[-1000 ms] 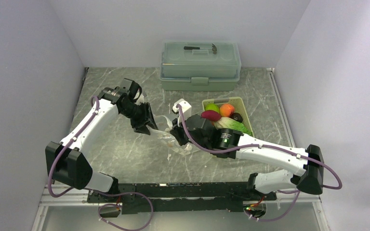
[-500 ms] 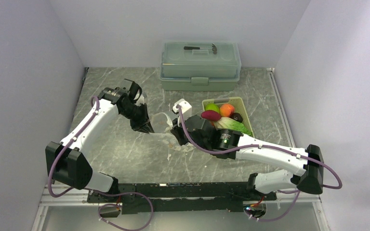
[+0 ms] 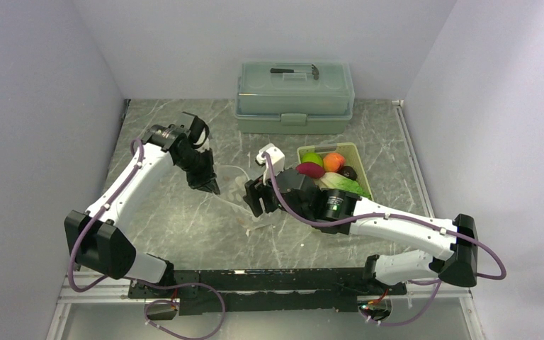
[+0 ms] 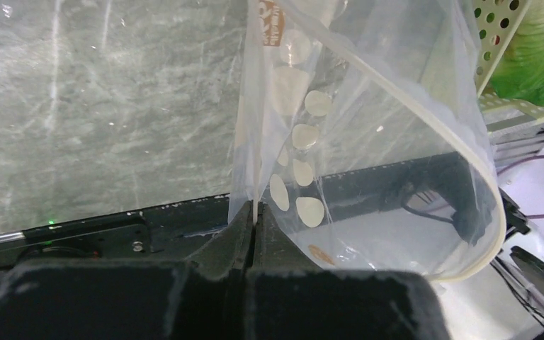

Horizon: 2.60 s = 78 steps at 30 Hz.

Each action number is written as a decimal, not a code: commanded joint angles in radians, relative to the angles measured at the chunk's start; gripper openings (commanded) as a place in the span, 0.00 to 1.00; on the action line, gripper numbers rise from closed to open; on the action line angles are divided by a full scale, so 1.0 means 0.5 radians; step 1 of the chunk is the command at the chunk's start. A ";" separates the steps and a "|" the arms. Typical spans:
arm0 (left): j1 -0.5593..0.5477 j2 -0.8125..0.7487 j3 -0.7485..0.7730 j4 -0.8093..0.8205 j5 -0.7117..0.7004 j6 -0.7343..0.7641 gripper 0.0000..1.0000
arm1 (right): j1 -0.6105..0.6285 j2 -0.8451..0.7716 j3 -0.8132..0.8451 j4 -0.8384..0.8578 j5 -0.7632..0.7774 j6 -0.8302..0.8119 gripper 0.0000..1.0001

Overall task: Place the food in the zip-top bag and seal the zipper
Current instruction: Open the zipper of the food storage bag at the center of the board.

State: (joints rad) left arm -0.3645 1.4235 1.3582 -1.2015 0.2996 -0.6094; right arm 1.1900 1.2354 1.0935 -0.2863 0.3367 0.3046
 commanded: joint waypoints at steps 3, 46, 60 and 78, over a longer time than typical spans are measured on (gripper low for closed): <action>-0.132 -0.006 0.242 -0.164 -0.363 0.070 0.00 | 0.013 -0.059 0.174 -0.033 0.076 0.034 0.72; -0.611 0.097 0.766 -0.504 -0.913 -0.007 0.00 | -0.081 0.650 0.781 -0.615 0.496 0.413 0.51; -0.611 -0.067 0.757 -0.465 -1.268 0.013 0.00 | -0.098 0.584 0.774 -0.731 0.623 0.432 0.00; -0.610 -0.084 0.989 -0.520 -1.799 0.488 0.00 | -0.299 0.493 0.480 -0.596 0.313 0.572 0.00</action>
State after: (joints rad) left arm -0.6754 1.4090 1.8145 -1.4628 -0.4942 -0.4706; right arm 1.0672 1.5143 1.3579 -0.5854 0.5209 0.5812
